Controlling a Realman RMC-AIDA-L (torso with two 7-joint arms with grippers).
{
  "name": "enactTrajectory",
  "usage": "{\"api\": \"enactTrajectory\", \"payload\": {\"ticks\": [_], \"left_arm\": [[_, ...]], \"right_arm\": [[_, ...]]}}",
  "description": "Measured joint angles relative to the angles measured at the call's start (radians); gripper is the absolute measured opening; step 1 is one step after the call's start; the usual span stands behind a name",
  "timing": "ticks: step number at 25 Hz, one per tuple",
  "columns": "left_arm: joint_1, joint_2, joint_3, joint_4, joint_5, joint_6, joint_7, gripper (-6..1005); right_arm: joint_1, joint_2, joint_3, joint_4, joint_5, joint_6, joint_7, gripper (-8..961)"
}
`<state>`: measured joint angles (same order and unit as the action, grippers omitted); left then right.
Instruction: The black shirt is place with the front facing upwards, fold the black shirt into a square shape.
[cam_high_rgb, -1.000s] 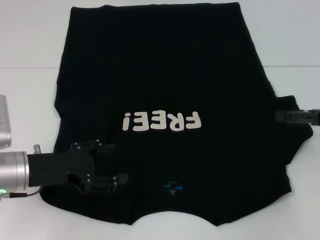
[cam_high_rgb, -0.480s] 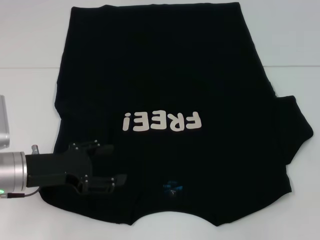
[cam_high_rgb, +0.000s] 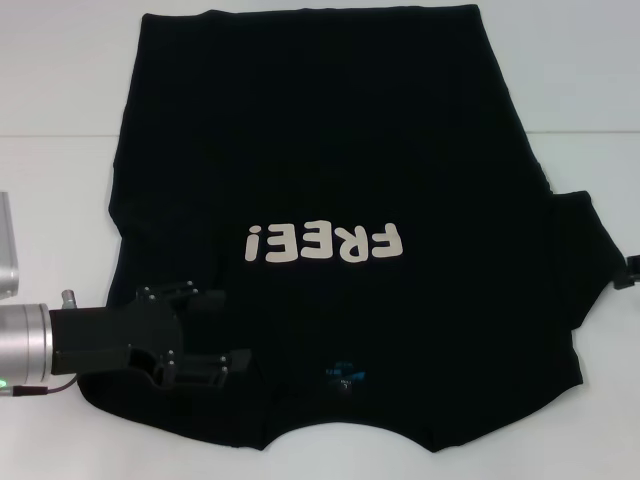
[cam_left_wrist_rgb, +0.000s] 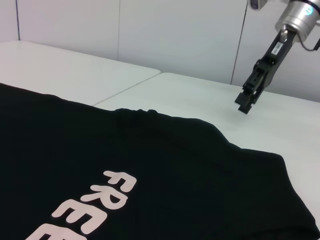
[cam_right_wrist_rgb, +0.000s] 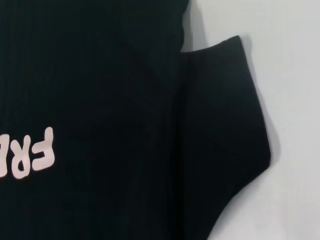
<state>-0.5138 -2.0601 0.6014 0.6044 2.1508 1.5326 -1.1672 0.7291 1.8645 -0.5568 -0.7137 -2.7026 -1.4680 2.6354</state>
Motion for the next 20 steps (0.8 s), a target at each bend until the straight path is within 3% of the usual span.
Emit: {"api": "enactTrajectory", "payload": {"ticks": [13, 20], "left_arm": [[0.002, -0.002, 0.000, 0.000, 0.000, -0.014, 0.003, 884], [0.002, -0.001, 0.000, 0.000, 0.000, -0.020, -0.002, 883]], "right_arm": [[0.060, 0.022, 0.000, 0.119, 0.007, 0.125, -0.024, 942], [0.058, 0.022, -0.003, 0.127, 0.006, 0.128, -0.024, 942]]}}
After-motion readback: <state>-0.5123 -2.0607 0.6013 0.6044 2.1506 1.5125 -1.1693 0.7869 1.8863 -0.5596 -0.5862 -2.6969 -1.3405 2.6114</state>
